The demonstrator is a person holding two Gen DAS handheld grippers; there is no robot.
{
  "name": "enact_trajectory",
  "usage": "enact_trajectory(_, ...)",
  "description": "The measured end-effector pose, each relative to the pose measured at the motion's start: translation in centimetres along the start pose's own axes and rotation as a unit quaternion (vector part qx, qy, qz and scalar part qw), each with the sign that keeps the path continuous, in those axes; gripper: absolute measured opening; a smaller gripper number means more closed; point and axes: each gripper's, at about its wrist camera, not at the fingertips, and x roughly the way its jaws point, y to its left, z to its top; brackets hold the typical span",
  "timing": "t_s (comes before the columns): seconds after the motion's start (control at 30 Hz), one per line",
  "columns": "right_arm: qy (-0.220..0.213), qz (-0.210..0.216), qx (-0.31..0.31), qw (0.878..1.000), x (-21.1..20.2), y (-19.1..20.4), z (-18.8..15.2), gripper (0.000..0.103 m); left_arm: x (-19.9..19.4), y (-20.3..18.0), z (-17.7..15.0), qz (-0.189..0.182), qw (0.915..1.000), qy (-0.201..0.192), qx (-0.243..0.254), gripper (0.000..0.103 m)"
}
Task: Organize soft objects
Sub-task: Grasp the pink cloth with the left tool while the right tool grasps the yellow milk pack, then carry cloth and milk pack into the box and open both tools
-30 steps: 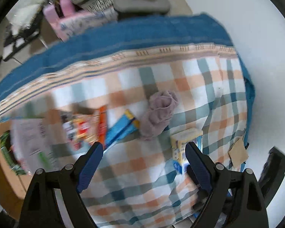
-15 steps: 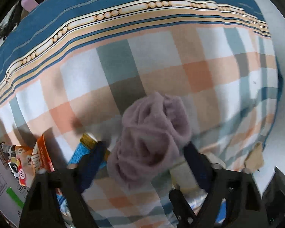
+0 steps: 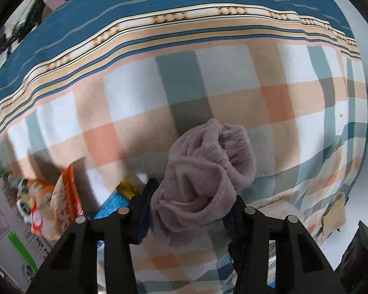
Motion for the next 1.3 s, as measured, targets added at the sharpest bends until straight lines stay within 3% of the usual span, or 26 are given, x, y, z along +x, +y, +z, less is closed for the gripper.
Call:
enact_trajectory(0.37, -0.002, 0.007, -0.004, 1.000, -2.3, 0.1, -1.0, 0.073, -3.4, 0.2, -3.7, -0.028, 0.9989, -0.037, 0.002, 0.045)
enact_trajectory(0.57, -0.028, 0.020, -0.025, 0.999, -6.0, 1.2, -2.8, 0.072, -8.2, 1.9, -7.5, -0.065, 0.9948, -0.079, -0.007, 0.045)
enact_trajectory(0.7, -0.048, 0.037, -0.053, 0.997, -9.5, 3.4, -4.8, 0.072, -12.2, 5.0, -11.1, -0.090, 0.9888, -0.117, -0.020, 0.045)
enact_trajectory(0.93, -0.073, 0.064, -0.114, 0.989, -14.3, 8.4, -9.2, 0.071, -18.3, 14.3, -16.7, -0.089, 0.9805, -0.165, -0.060, 0.045)
enact_trajectory(1.3, -0.076, 0.104, -0.242, 0.962, -17.7, 23.3, -18.9, 0.071, -21.9, 26.8, -24.3, -0.071, 0.9650, -0.208, -0.142, 0.045)
